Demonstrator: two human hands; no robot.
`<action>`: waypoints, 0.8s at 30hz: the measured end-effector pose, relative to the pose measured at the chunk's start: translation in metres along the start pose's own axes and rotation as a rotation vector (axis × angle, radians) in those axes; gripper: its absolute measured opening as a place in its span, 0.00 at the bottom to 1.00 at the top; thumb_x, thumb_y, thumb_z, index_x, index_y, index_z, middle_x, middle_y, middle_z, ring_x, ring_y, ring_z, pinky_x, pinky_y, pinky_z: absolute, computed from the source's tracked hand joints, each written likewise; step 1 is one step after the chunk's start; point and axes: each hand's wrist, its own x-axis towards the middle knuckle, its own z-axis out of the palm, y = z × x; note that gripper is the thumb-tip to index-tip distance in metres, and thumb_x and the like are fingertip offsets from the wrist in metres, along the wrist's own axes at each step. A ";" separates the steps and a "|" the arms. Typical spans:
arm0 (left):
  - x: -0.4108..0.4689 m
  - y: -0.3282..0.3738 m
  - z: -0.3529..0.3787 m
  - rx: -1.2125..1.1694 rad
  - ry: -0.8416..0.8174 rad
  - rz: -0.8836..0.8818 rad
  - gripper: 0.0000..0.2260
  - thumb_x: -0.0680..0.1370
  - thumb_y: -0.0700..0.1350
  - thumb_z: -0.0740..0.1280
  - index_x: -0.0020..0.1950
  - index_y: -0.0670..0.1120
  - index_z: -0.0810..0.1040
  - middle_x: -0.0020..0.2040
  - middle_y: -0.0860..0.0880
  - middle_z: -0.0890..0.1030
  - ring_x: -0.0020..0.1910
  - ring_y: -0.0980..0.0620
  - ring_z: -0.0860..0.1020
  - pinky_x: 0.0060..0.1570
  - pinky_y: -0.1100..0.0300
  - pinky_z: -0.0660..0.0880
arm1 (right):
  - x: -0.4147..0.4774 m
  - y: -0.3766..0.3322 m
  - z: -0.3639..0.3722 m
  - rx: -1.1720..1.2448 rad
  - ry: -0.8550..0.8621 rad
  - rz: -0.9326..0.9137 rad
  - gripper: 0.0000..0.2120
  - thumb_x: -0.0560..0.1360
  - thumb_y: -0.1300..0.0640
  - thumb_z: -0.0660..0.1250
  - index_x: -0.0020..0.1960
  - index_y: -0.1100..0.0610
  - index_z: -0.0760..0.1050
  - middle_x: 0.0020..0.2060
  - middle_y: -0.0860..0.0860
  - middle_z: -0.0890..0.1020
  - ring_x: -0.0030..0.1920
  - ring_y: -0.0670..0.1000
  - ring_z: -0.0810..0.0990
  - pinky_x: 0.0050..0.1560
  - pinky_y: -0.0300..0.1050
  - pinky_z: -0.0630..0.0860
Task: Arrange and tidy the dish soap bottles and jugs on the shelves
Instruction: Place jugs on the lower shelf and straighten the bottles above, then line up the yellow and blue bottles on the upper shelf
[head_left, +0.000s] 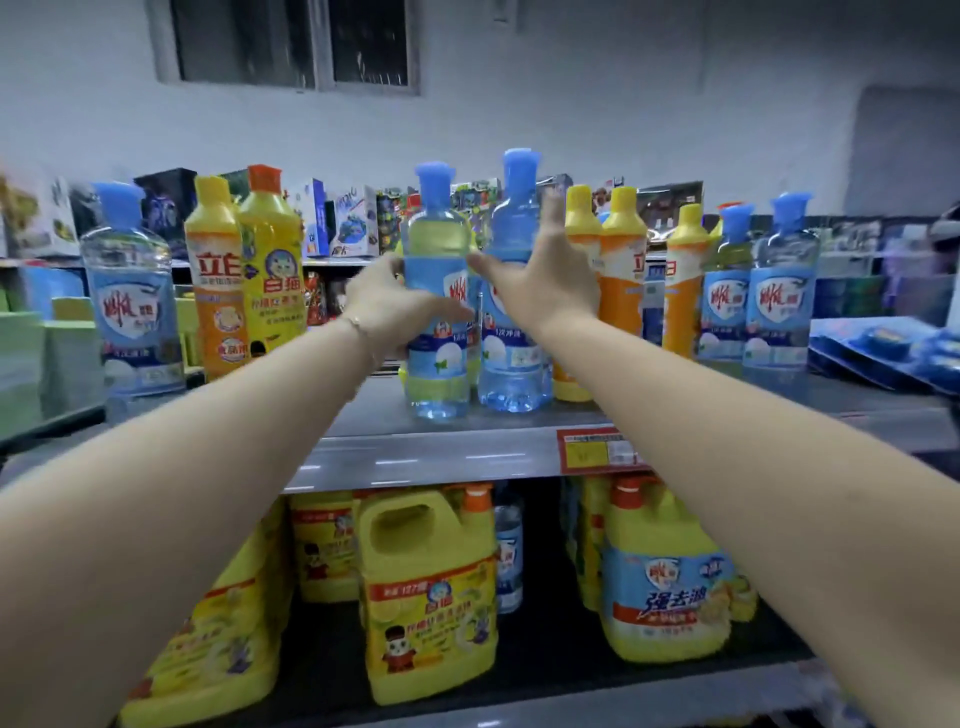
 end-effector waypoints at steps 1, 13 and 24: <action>0.000 -0.003 0.004 0.010 -0.012 -0.002 0.27 0.57 0.49 0.82 0.55 0.51 0.78 0.47 0.51 0.83 0.42 0.49 0.83 0.35 0.52 0.82 | -0.001 0.003 0.004 -0.035 -0.019 0.001 0.43 0.71 0.38 0.69 0.75 0.54 0.51 0.55 0.56 0.80 0.52 0.60 0.80 0.45 0.52 0.77; -0.006 -0.020 0.019 0.011 0.028 0.019 0.32 0.62 0.55 0.80 0.56 0.46 0.67 0.46 0.52 0.78 0.41 0.56 0.78 0.33 0.63 0.74 | -0.018 0.040 0.003 0.089 -0.098 -0.086 0.33 0.79 0.39 0.55 0.77 0.52 0.47 0.73 0.55 0.65 0.68 0.56 0.69 0.56 0.48 0.72; -0.060 0.016 0.067 0.519 -0.146 0.757 0.04 0.77 0.45 0.64 0.48 0.46 0.71 0.35 0.53 0.75 0.32 0.54 0.73 0.35 0.56 0.74 | 0.002 0.114 -0.017 0.077 -0.048 0.368 0.34 0.74 0.53 0.67 0.73 0.57 0.53 0.66 0.58 0.66 0.65 0.58 0.69 0.64 0.55 0.71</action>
